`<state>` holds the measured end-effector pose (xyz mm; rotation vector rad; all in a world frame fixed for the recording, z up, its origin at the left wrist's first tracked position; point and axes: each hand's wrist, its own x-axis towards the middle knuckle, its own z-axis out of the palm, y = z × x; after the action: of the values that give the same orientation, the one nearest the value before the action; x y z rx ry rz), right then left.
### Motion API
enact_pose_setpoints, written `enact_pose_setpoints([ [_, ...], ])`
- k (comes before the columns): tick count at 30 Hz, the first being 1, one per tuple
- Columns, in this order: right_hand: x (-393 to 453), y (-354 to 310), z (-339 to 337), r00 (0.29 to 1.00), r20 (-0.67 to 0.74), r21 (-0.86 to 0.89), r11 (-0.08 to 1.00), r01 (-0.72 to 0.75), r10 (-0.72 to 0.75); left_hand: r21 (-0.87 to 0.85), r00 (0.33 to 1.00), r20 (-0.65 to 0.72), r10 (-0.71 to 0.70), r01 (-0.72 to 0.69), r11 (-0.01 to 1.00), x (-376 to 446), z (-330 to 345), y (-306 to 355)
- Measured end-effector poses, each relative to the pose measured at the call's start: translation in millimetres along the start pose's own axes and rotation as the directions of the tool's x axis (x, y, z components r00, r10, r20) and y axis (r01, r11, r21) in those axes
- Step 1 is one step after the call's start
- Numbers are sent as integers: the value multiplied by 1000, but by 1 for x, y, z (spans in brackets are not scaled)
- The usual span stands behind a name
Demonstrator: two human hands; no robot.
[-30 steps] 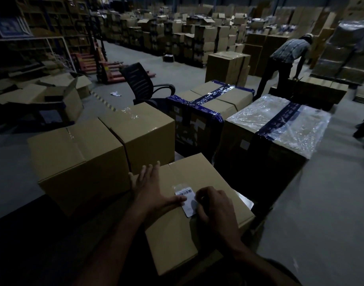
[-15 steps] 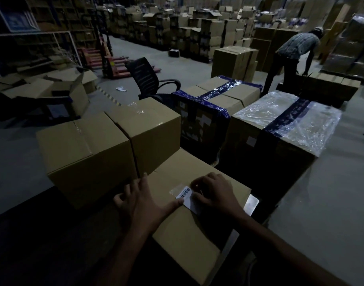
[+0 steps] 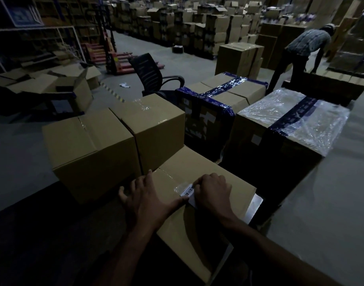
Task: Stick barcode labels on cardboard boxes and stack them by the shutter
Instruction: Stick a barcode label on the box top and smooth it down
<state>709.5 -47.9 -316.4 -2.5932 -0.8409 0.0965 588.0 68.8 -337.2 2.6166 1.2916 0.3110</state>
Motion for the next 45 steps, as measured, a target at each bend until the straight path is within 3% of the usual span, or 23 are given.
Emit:
enact_pose_setpoints([
  [4,2,-4,-4,997,63,-50,998,-38,41,16,1000,-7,-11,11,1000,0,2,-1],
  [16,4,-4,0,996,50,-9,997,-80,80,28,1000,13,-12,11,1000,0,0,-1],
  [23,8,6,-6,996,84,214,977,-19,1,2,999,33,-12,12,1000,0,-1,-1],
  [28,3,43,-11,957,132,513,844,156,-257,-29,1000,24,9,-8,1000,-2,0,-2],
  [31,-3,58,-19,911,162,574,787,225,-378,-30,999,-40,25,-27,999,-1,2,-4],
  [35,-12,63,-27,940,158,769,635,74,-301,-30,997,-70,46,-48,998,4,10,-9],
  [39,-23,63,-41,927,260,901,412,-134,-268,-56,997,-39,72,-74,996,26,5,-14],
  [42,-29,67,-43,932,273,914,368,-172,-241,-93,996,8,92,-90,992,40,2,-17],
  [45,-36,78,-41,965,211,919,368,-143,-153,-119,997,-38,63,-67,991,38,2,-15],
])
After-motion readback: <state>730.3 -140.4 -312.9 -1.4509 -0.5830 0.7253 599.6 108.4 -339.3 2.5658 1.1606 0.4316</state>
